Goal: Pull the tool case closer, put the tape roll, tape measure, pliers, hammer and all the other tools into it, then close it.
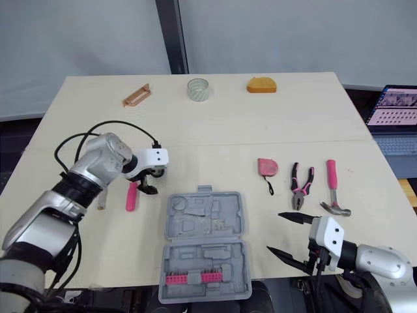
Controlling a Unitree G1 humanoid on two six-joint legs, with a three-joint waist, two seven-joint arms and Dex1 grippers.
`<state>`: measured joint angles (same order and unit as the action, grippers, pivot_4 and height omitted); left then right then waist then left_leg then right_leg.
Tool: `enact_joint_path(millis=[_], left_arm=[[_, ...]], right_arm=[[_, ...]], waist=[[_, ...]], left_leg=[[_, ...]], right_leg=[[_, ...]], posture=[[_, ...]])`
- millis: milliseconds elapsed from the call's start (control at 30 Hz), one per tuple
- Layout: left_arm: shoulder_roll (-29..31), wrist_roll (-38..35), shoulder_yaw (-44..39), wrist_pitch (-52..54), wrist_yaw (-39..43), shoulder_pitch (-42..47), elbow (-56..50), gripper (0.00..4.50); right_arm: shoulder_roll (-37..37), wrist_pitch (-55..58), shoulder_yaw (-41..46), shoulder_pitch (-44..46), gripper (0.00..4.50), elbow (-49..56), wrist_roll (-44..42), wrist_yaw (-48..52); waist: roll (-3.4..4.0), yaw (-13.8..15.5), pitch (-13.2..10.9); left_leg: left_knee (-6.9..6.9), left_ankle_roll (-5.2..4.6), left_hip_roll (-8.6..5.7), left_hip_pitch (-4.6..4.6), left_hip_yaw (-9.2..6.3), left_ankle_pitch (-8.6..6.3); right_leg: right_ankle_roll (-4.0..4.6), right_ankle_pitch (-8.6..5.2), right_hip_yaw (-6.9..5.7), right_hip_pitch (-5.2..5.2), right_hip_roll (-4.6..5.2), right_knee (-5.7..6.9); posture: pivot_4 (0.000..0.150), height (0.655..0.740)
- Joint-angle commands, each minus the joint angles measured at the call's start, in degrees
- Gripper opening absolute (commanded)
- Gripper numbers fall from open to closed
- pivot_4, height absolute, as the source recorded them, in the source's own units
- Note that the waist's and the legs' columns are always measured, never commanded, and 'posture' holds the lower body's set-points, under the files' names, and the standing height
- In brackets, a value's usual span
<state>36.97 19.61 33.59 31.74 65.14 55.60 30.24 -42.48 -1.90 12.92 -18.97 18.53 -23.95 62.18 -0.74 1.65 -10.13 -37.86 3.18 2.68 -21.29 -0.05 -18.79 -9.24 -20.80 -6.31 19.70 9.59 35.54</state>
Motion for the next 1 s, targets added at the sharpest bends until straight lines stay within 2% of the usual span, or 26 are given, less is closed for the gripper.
enact_joint_path(millis=[33, 1000], left_arm=[[-0.02, 0.35, -1.99, -0.73, -0.76, -0.02, 0.69, 4.43], [-0.53, 0.69, -3.18, -1.61, -1.26, -1.53, 1.00, 4.43]], right_arm=[[0.43, -1.00, 1.13, 0.04, 4.50, 1.06, -0.92, -0.35], [3.47, 2.28, 1.49, 0.15, 4.50, 4.24, -2.96, -6.47]], waist=[[0.00, -0.07, 0.00], [0.01, -0.06, 0.00]], left_leg=[[-0.01, 0.00, 0.00, 0.00, 0.00, 0.00], [-0.05, -0.02, 0.01, 0.01, 0.02, -0.01]], right_leg=[[0.00, 0.00, 0.00, 0.00, 0.00, 0.00], [0.00, 0.00, 0.00, -0.01, 0.00, 0.07]], posture=[[0.150, 0.7349], [0.150, 0.7349]])
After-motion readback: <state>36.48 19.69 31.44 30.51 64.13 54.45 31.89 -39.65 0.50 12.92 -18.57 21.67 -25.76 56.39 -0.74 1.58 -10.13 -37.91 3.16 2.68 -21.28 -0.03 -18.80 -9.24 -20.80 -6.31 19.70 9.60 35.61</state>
